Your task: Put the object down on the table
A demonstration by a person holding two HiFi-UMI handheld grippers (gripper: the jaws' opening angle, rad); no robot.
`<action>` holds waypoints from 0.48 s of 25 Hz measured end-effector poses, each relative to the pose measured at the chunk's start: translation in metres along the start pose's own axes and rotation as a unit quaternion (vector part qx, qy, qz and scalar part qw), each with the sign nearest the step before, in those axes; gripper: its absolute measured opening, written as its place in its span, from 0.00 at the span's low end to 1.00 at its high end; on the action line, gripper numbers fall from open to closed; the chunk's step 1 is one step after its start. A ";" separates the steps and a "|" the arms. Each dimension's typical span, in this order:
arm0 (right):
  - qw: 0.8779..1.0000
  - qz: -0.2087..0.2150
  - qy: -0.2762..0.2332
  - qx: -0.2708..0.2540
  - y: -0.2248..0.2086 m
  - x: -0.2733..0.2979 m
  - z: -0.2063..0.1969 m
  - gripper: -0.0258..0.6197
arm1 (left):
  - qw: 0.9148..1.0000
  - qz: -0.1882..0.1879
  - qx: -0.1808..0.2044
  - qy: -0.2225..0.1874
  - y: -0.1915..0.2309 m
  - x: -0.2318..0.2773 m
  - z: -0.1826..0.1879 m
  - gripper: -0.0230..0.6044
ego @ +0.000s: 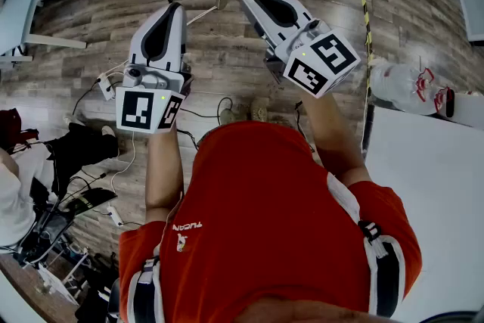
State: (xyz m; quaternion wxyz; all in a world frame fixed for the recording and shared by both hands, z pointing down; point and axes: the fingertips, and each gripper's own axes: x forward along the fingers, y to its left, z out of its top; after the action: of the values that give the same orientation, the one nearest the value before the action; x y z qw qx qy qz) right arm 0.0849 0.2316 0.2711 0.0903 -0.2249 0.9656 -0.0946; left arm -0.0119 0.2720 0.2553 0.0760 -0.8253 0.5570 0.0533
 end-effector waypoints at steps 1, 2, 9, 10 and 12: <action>1.000 0.000 0.001 -0.001 0.000 0.000 0.000 0.08 | 1.000 0.001 -0.001 0.000 0.000 0.001 0.000 0.05; 1.000 0.000 0.003 -0.001 -0.001 -0.001 0.000 0.08 | 1.000 0.002 -0.001 0.000 -0.001 0.001 -0.001 0.05; 1.000 -0.002 0.005 0.008 -0.019 -0.014 -0.002 0.08 | 1.000 0.008 -0.009 0.005 -0.005 0.011 -0.009 0.05; 1.000 -0.001 0.005 0.010 -0.023 -0.015 -0.002 0.08 | 1.000 0.010 -0.009 0.006 -0.005 0.013 -0.011 0.05; 1.000 0.002 0.004 0.018 -0.032 -0.021 -0.001 0.08 | 1.000 0.014 -0.008 0.009 -0.008 0.020 -0.015 0.05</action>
State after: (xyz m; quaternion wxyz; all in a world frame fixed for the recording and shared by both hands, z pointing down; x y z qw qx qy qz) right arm 0.1164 0.2128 0.2823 0.0905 -0.2205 0.9646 -0.1128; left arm 0.0029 0.2543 0.2667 0.0635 -0.8184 0.5689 0.0510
